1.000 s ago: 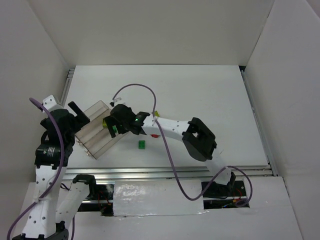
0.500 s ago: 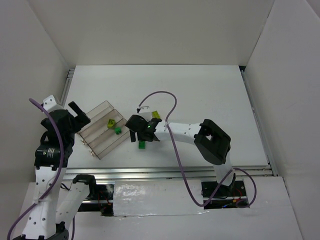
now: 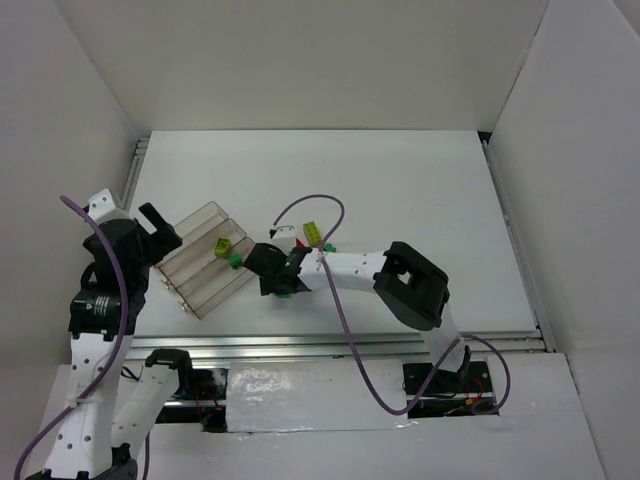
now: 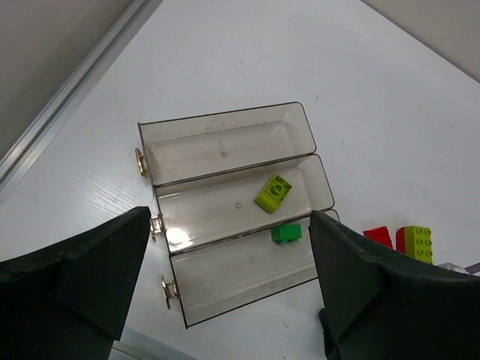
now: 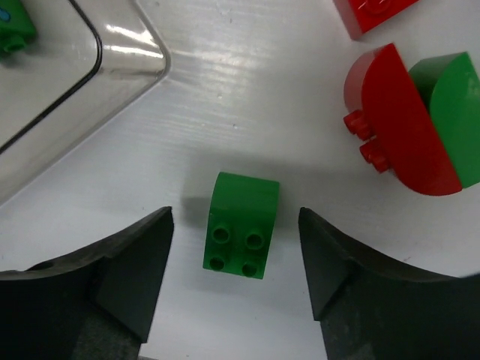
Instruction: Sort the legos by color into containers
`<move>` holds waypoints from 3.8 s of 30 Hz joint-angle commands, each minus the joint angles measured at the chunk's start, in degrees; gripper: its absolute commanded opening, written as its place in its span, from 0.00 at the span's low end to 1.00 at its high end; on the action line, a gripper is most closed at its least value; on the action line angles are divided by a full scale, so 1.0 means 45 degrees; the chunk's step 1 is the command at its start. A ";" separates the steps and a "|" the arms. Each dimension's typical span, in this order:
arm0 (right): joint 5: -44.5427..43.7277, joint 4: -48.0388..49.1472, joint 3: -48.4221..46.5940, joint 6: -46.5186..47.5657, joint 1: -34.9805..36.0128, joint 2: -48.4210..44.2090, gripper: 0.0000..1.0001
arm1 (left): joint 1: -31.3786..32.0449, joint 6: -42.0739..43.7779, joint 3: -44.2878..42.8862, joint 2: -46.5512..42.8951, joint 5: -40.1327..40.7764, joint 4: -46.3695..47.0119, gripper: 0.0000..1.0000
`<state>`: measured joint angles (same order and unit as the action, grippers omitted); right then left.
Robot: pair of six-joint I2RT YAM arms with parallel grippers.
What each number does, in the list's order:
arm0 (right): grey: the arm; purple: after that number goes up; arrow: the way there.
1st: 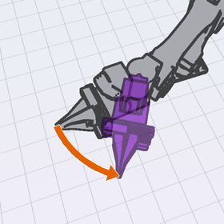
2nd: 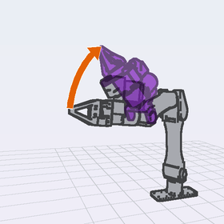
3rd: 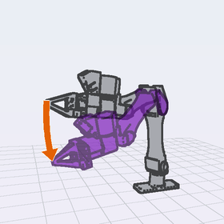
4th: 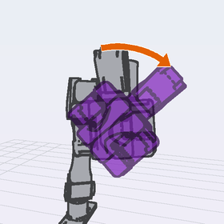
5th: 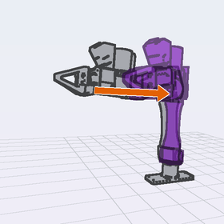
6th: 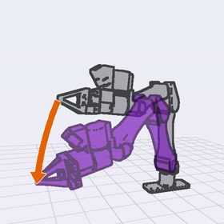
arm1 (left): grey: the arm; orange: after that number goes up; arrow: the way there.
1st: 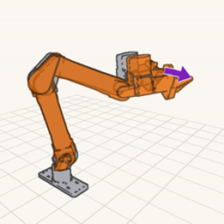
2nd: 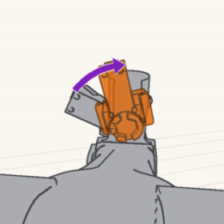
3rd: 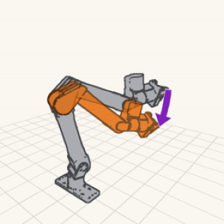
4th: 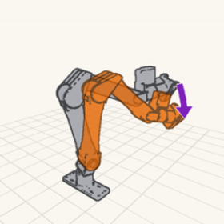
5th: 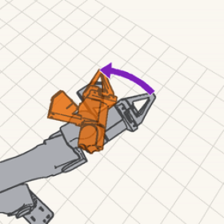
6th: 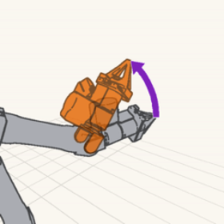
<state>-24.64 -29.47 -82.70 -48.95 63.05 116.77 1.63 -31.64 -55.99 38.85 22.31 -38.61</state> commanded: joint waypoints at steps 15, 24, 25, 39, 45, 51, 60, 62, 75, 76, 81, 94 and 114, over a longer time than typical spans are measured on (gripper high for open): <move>-0.0951 0.0975 0.1245 0.0247 0.1066 -0.2585 0.07 | -0.0030 0.0273 -0.0117 -0.0001 -0.0308 0.0650 0.99; 0.1667 0.2118 -0.1736 0.4254 0.1185 -0.1402 0.12 | -0.0030 0.0097 -0.0137 -0.0020 0.0101 0.0533 1.00; 0.1764 0.2058 -0.2204 0.4469 0.1146 -0.1089 0.13 | -0.0030 0.0078 -0.0137 -0.0040 0.0179 0.0495 0.99; 0.2761 0.1569 -0.7249 0.5584 0.0599 0.2703 0.70 | -0.0069 0.0234 -0.0098 -0.0137 -0.0093 0.0611 0.99; 0.2605 0.2134 -0.5807 0.5585 0.0151 0.1652 0.85 | -0.0069 0.0136 -0.0137 -0.0196 0.0180 0.0494 1.00; 0.1962 0.3638 -0.0927 0.5660 -0.1176 -0.2346 0.84 | -0.0050 0.0117 -0.0156 -0.0215 0.0239 0.0474 0.99; 0.4204 0.4226 0.4469 0.7634 -0.4689 -0.5499 0.80 | -0.0108 0.0214 -0.0098 -0.0138 -0.0249 0.0611 1.00; 0.4188 0.3954 0.4491 0.7714 -0.5121 -0.5325 0.78 | -0.0108 0.0253 -0.0098 -0.0118 -0.0289 0.0670 0.99; 0.5046 0.3230 0.3281 0.7948 -0.6061 -0.2532 0.67 | -0.0108 0.0351 -0.0059 0.0038 -0.0562 0.0748 0.99; 0.5027 0.3210 0.3221 0.7928 -0.6061 -0.2396 0.67 | -0.0108 0.0351 -0.0059 0.0019 -0.0543 0.0729 1.00; 0.5008 0.3308 0.2733 0.8084 -0.6061 -0.1673 0.63 | -0.0108 0.0409 -0.0019 0.0058 -0.0659 0.0768 1.00; 0.2449 0.1724 0.3180 0.5353 -0.5458 -0.5177 0.19 | -0.0108 0.0410 -0.0058 0.0136 -0.0757 0.0787 0.99; 0.5574 0.1961 -0.5352 0.5350 -0.1451 0.1451 0.52 | -0.0323 0.0253 -0.0059 -0.0157 -0.0601 0.0670 0.99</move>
<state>0.86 -17.41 -102.02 -24.69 56.93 122.21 0.49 -31.44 -55.96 38.85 19.42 -37.45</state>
